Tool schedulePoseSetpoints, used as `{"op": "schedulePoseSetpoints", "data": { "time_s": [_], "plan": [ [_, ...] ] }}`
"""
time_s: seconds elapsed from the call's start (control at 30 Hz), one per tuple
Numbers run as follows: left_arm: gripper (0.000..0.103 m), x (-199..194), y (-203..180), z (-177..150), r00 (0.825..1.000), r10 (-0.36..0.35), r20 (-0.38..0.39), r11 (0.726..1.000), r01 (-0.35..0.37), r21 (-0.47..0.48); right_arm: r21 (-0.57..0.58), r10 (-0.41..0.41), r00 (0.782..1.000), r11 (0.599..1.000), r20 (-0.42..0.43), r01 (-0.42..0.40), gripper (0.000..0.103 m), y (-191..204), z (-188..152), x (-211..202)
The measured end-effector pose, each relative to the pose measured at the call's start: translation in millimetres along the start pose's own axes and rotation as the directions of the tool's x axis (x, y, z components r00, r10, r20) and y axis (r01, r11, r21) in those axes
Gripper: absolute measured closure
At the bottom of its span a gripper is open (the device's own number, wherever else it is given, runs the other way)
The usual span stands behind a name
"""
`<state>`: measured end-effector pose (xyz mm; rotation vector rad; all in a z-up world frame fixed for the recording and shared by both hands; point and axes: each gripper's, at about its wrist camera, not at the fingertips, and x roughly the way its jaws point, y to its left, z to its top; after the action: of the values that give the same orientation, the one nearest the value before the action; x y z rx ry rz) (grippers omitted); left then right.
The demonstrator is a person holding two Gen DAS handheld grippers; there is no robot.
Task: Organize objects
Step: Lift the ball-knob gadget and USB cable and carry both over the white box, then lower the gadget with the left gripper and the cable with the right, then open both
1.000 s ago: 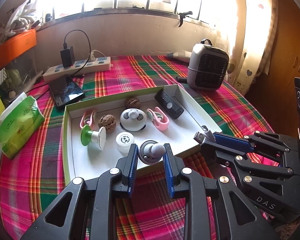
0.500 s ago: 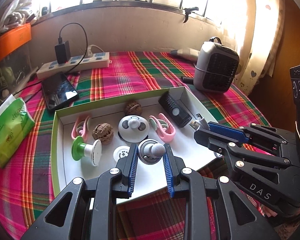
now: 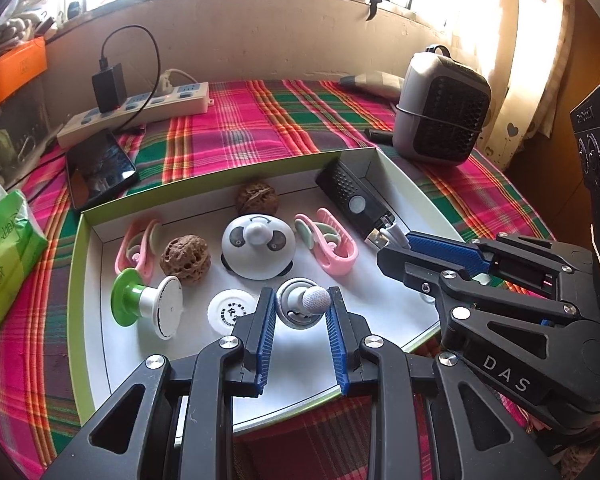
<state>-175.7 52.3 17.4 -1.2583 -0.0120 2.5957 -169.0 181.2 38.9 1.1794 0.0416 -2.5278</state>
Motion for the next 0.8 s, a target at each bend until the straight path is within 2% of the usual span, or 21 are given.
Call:
{"op": "schedulePoseSetpoints", "data": {
  "time_s": [0.8],
  "plan": [
    [0.079,4.7,2.3,0.5,1.000,0.017,-0.017,1.000,-0.017,-0.013,-0.011,-0.016,1.000,1.000,-0.026,0.015,0.083,0.1,0.0,9.3]
  ]
}}
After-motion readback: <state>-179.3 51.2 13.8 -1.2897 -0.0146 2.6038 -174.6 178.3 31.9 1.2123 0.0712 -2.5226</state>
